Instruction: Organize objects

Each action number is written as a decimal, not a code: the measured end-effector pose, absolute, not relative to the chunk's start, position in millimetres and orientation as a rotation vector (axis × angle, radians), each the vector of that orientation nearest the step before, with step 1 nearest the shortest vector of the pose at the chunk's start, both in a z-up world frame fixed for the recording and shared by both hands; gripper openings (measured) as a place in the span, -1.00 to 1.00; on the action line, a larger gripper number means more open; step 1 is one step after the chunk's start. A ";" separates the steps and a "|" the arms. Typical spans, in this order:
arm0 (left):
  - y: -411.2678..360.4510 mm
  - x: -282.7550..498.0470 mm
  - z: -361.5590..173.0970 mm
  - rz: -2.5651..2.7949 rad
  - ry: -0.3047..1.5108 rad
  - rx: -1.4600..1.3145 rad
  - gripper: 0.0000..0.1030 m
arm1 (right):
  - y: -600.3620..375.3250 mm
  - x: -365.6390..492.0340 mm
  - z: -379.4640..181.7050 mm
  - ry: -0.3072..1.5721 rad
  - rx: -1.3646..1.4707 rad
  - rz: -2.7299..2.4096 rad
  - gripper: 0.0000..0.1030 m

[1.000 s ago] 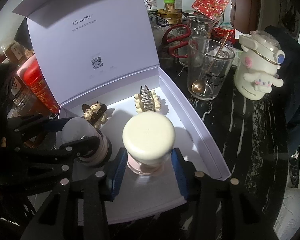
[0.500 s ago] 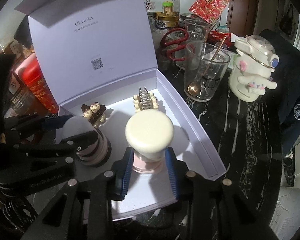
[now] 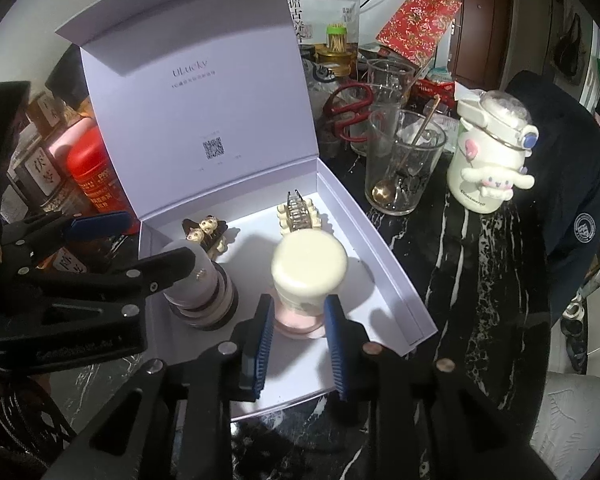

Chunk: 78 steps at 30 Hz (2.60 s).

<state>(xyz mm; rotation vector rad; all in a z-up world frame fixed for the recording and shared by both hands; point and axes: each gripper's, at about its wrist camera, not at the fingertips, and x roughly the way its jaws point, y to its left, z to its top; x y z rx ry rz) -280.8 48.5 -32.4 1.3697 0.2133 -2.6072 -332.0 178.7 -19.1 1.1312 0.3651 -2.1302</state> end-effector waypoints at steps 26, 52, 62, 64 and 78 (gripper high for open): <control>48.9 -258.7 30.5 -2.549 0.096 1.294 0.89 | 189.8 -321.9 35.2 0.394 1.026 -2.278 0.74; 81.1 -184.5 108.9 -2.551 0.033 1.318 0.89 | 236.6 -250.1 101.9 0.387 1.075 -2.297 0.75; 101.6 -147.8 118.1 -2.537 0.047 1.315 0.89 | 264.3 -204.8 111.1 0.412 1.056 -2.289 0.75; 107.7 -139.7 117.7 -2.538 0.054 1.316 0.89 | 270.7 -197.0 110.8 0.413 1.056 -2.286 0.75; 147.1 -92.3 103.2 -2.520 0.107 1.318 0.89 | 314.2 -159.6 102.1 0.409 1.067 -2.264 0.75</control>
